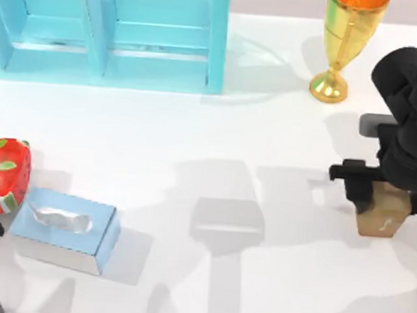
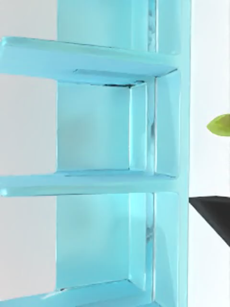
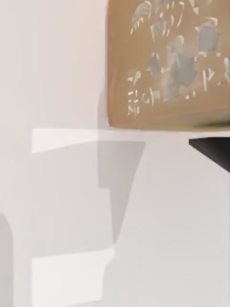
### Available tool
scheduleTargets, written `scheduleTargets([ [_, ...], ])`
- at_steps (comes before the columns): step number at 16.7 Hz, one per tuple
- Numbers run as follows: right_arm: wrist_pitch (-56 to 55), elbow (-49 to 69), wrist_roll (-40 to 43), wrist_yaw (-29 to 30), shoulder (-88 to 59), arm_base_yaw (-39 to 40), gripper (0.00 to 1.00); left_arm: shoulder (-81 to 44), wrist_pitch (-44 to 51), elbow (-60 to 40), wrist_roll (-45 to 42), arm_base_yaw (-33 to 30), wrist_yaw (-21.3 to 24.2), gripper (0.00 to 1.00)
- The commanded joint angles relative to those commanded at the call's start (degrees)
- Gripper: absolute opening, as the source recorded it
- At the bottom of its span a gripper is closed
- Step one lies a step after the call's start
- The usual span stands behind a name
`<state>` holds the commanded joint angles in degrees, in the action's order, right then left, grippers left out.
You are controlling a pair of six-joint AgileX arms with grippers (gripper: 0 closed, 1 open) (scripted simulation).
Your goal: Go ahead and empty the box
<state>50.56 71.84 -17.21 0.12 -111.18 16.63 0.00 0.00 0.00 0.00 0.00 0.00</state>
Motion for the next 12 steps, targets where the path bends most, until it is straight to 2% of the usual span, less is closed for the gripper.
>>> scheduleTargets([
  [2, 0.0, 0.0, 0.0, 0.0, 0.0, 0.0, 0.98, 0.0, 0.0, 0.0, 0.0, 0.0, 0.0, 1.00],
  [3, 0.0, 0.0, 0.0, 0.0, 0.0, 0.0, 1.00, 0.0, 0.0, 0.0, 0.0, 0.0, 0.0, 1.00],
  [12, 0.2, 0.2, 0.0, 0.0, 0.1, -0.1, 1.00, 0.0, 0.0, 0.0, 0.0, 0.0, 0.0, 1.00],
])
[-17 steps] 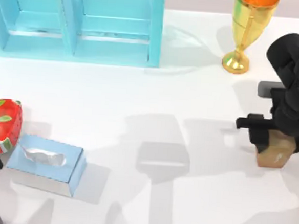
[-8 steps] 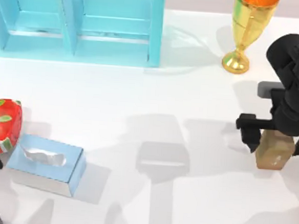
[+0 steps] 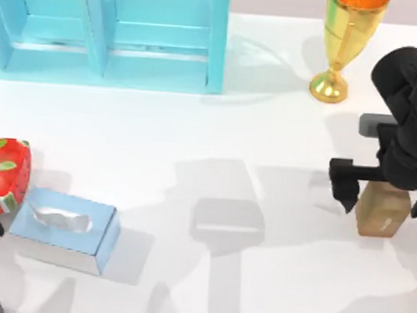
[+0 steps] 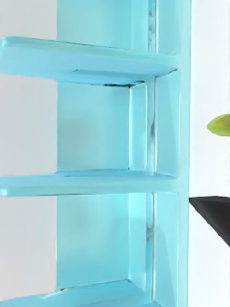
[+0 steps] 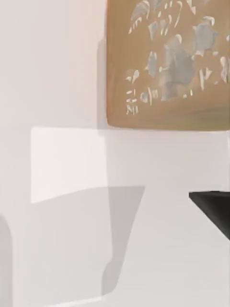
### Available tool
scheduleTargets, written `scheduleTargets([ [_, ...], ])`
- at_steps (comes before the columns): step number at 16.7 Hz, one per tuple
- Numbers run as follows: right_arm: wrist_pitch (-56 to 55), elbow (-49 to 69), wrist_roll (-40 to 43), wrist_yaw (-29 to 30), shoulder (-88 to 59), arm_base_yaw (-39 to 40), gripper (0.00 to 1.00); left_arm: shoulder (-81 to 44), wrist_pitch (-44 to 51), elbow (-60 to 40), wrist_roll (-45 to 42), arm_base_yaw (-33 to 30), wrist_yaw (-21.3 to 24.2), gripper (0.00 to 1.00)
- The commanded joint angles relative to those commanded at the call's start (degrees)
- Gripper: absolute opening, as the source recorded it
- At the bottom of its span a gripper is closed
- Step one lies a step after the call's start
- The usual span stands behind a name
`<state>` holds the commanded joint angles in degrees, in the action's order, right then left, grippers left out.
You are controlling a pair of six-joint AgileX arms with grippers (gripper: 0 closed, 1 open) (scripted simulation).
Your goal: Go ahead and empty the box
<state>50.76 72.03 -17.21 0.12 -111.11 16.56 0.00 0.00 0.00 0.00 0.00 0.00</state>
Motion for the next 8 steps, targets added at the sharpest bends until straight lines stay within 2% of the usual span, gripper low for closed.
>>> scheduleTargets([
  [8, 15.4, 10.7, 0.2, 0.0, 4.3, 0.0, 1.00, 0.0, 0.0, 0.0, 0.0, 0.0, 0.0, 1.00],
])
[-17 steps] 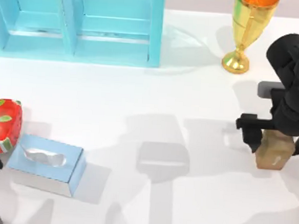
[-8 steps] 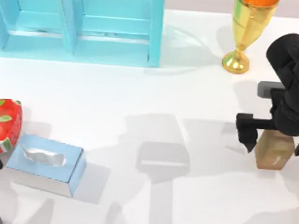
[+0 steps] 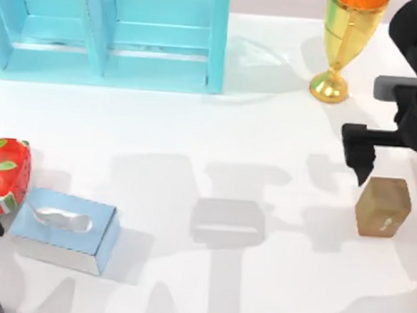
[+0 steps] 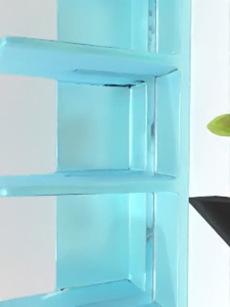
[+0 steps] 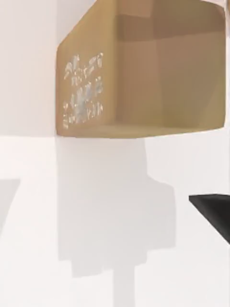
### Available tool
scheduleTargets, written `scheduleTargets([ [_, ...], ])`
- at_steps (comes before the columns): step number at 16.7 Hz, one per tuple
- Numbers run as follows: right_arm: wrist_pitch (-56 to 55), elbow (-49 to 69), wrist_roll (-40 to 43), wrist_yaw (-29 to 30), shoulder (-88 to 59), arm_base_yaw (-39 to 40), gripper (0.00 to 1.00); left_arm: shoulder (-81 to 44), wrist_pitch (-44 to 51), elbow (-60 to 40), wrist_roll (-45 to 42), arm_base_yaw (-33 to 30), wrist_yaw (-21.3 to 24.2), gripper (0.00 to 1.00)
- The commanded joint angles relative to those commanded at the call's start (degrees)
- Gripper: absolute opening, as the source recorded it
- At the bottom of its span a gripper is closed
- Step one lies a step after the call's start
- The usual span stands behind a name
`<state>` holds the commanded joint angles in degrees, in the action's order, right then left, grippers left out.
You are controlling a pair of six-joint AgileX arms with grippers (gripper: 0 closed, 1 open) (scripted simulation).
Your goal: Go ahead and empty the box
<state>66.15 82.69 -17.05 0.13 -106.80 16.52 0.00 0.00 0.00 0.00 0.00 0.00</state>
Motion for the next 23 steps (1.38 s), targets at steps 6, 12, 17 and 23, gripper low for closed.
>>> scheduleTargets([
  [6, 1.6, 1.3, 0.2, 0.0, 0.4, -0.1, 1.00, 0.0, 0.0, 0.0, 0.0, 0.0, 0.0, 1.00],
  [12, 6.6, 10.4, 12.4, 0.0, -3.9, -12.4, 1.00, 0.0, 0.0, 0.0, 0.0, 0.0, 0.0, 1.00],
  [17, 12.6, 20.8, 31.9, -0.1, -9.0, -32.4, 1.00, 0.0, 0.0, 0.0, 0.0, 0.0, 0.0, 1.00],
  [23, 16.0, 27.5, 43.6, -0.1, -11.4, -44.4, 1.00, 0.0, 0.0, 0.0, 0.0, 0.0, 0.0, 1.00],
])
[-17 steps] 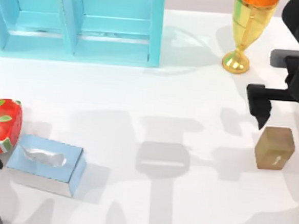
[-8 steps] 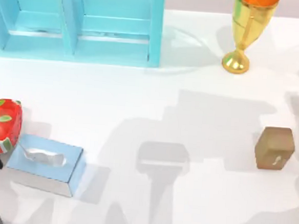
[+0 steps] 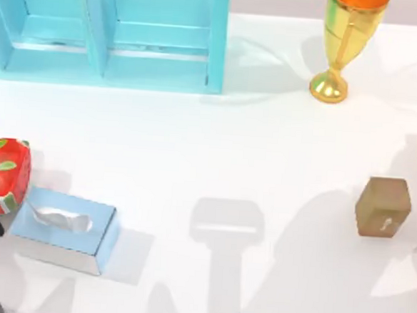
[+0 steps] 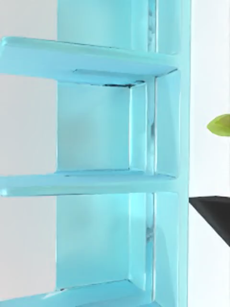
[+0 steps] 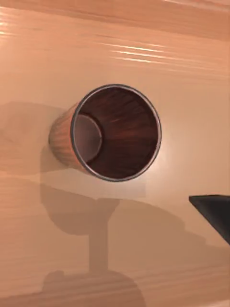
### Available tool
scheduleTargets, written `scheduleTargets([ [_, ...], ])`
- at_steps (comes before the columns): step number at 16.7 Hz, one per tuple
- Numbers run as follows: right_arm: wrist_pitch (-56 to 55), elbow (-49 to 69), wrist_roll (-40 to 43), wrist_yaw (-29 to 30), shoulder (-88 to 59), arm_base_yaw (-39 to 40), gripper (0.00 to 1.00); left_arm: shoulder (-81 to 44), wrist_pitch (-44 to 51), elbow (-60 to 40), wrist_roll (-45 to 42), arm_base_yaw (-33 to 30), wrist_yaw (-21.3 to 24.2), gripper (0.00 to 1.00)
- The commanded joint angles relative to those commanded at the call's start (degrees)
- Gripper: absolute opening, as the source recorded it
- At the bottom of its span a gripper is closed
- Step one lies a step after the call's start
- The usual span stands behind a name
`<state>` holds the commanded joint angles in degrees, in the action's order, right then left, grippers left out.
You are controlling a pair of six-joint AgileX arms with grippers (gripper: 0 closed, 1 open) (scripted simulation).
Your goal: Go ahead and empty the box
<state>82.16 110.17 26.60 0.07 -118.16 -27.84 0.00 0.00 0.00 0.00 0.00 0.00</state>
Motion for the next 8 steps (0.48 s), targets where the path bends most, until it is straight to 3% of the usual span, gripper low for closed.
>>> scheduleTargets([
  [8, -4.2, -3.6, 0.8, 0.0, -0.7, -0.8, 1.00, 0.0, 0.0, 0.0, 0.0, 0.0, 0.0, 1.00],
])
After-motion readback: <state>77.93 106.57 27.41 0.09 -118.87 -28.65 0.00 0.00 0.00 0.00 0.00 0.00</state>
